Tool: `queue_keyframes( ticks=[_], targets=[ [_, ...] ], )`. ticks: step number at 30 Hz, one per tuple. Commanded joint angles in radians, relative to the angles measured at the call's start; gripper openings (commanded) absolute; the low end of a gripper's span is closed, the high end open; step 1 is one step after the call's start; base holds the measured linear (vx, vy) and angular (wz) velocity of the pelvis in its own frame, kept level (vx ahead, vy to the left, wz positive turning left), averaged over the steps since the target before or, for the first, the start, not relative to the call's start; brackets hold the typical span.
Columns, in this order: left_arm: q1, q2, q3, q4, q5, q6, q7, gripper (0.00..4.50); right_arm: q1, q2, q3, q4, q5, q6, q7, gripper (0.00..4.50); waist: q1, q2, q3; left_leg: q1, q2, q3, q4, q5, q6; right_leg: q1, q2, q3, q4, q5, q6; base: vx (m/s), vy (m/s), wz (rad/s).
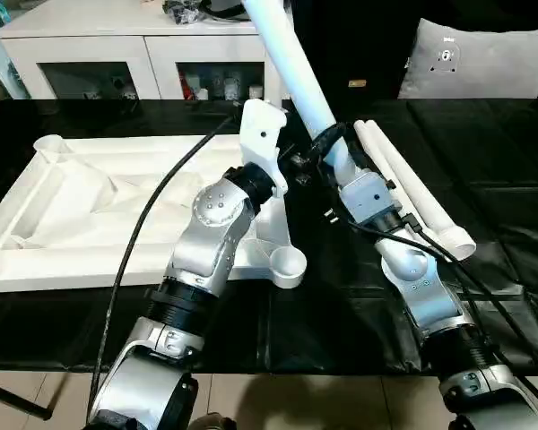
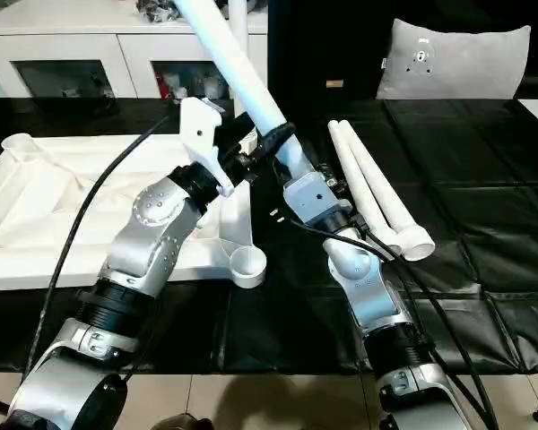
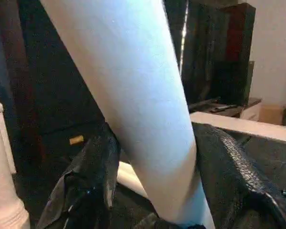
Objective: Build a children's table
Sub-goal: Pick table leg
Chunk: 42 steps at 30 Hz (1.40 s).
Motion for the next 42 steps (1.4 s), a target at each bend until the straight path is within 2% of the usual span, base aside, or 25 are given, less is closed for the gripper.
queue_keyframes(
  ticks=[1,3,4,5,8,10,14,19,21,22,24,30,32,35,40,42],
  targets=[
    [-0.01,-0.043,0.033,-0.035,-0.091,0.089,-0.02,2.17,-0.015,0.002,0.068,-0.009,-0.039,-0.046,0.057,1.84,0.002,-0.007,-0.076,0.027,0.056,-0.023,-0.059,-0.189,0.084,0.048,-0.086,0.049,-0.07,-0.044,-0.237,0.0,0.0,0.0],
    [-0.008,-0.06,0.049,-0.048,-0.134,0.121,-0.026,2.1,-0.015,0.001,0.069,-0.01,-0.039,-0.047,0.058,1.84,0.003,-0.008,-0.075,0.027,0.055,-0.022,-0.057,-0.191,0.086,0.05,-0.086,0.049,-0.068,-0.046,-0.241,0.0,0.0,0.0],
    [-0.006,-0.094,0.078,-0.072,-0.21,0.166,-0.027,2.1,-0.016,0.0,0.071,-0.008,-0.038,-0.048,0.059,1.84,0.002,-0.009,-0.075,0.025,0.055,-0.023,-0.058,-0.188,0.095,0.05,-0.086,0.048,-0.071,-0.051,-0.241,0.0,0.0,0.0],
    [-0.006,-0.094,0.078,-0.072,-0.21,0.166,-0.027,2.07,-0.016,0.0,0.071,-0.008,-0.038,-0.048,0.059,1.84,0.002,-0.01,-0.075,0.025,0.055,-0.022,-0.057,-0.188,0.095,0.05,-0.086,0.048,-0.07,-0.052,-0.242,0.0,0.0,0.0],
    [-0.009,-0.141,0.12,-0.092,-0.302,0.207,0.003,2.05,-0.018,0.002,0.073,-0.006,-0.037,-0.05,0.061,1.84,0.002,-0.012,-0.074,0.024,0.054,-0.022,-0.056,-0.19,0.103,0.05,-0.084,0.047,-0.073,-0.067,-0.239,0.0,0.0,0.0],
    [-0.013,-0.15,0.133,-0.08,-0.321,0.205,0.014,2.05,-0.02,0.004,0.074,-0.004,-0.036,-0.05,0.061,1.84,0.001,-0.012,-0.073,0.024,0.053,-0.023,-0.057,-0.199,0.105,0.049,-0.083,0.047,-0.076,-0.093,-0.227,0.0,0.0,0.0],
    [-0.02,-0.159,0.164,-0.066,-0.35,0.222,0.027,2.05,-0.022,0.005,0.074,-0.001,-0.035,-0.05,0.06,1.84,-0.001,-0.011,-0.073,0.024,0.053,-0.023,-0.058,-0.196,0.102,0.049,-0.082,0.047,-0.076,-0.089,-0.221,0.0,0.0,0.0],
    [-0.024,-0.178,0.217,-0.088,-0.413,0.299,0.025,2.05,-0.025,0.005,0.072,0.005,-0.035,-0.041,0.065,1.84,-0.001,-0.011,-0.073,0.025,0.053,-0.022,-0.058,-0.195,0.103,0.048,-0.081,0.047,-0.075,-0.082,-0.224,0.0,0.0,0.0],
    [-0.023,-0.174,0.213,-0.093,-0.414,0.303,0.027,2.05,-0.026,0.005,0.072,0.005,-0.035,-0.039,0.067,1.84,-0.001,-0.011,-0.073,0.026,0.054,-0.022,-0.058,-0.196,0.102,0.048,-0.081,0.047,-0.075,-0.084,-0.224,0.0,0.0,0.0],
    [-0.019,-0.156,0.182,-0.089,-0.367,0.28,0.024,2.05,-0.028,0.007,0.074,0.008,-0.031,-0.034,0.074,1.84,-0.001,-0.01,-0.073,0.025,0.054,-0.023,-0.059,-0.196,0.102,0.049,-0.082,0.047,-0.075,-0.086,-0.222,0.0,0.0,0.0],
    [-0.018,-0.146,0.16,-0.084,-0.337,0.263,0.022,2.05,-0.03,0.009,0.074,0.01,-0.028,-0.03,0.079,1.84,-0.001,-0.01,-0.073,0.025,0.055,-0.024,-0.059,-0.198,0.103,0.049,-0.082,0.047,-0.077,-0.089,-0.215,0.0,0.0,0.0],
    [-0.027,-0.147,0.187,-0.071,-0.329,0.258,0.064,2.05,-0.026,0.021,0.063,0.014,0.004,-0.007,0.097,1.84,-0.002,-0.011,-0.073,0.026,0.055,-0.023,-0.06,-0.202,0.1,0.049,-0.083,0.048,-0.077,-0.086,-0.217,0.0,0.0,0.0],
    [-0.029,-0.144,0.196,-0.065,-0.322,0.251,0.079,2.05,-0.026,0.026,0.055,0.02,0.032,0.003,0.116,2.4,-0.003,-0.011,-0.073,0.024,0.056,-0.024,-0.06,-0.2,0.103,0.05,-0.083,0.048,-0.077,-0.087,-0.217,0.0,0.0,0.0],
    [-0.03,-0.142,0.203,-0.06,-0.312,0.238,0.091,2.05,-0.022,0.031,0.054,0.02,0.075,0.026,0.167,2.58,-0.002,-0.01,-0.072,0.024,0.056,-0.024,-0.06,-0.205,0.104,0.05,-0.083,0.047,-0.078,-0.091,-0.217,0.0,0.0,0.0],
    [-0.029,-0.133,0.199,-0.051,-0.295,0.223,0.103,2.05,-0.008,0.033,0.061,0.009,0.1,0.031,0.207,2.94,-0.001,-0.009,-0.074,0.024,0.058,-0.025,-0.06,-0.193,0.106,0.05,-0.084,0.048,-0.076,-0.075,-0.223,0.0,0.0,0.0],
    [-0.029,-0.119,0.19,-0.041,-0.265,0.208,0.112,2.05,-0.003,0.039,0.061,0.009,0.122,0.004,0.23,3.16,0.0,-0.003,-0.073,0.025,0.06,-0.026,-0.061,-0.2,0.106,0.048,-0.085,0.048,-0.076,-0.076,-0.225,0.0,0.0,0.0]
  ],
)
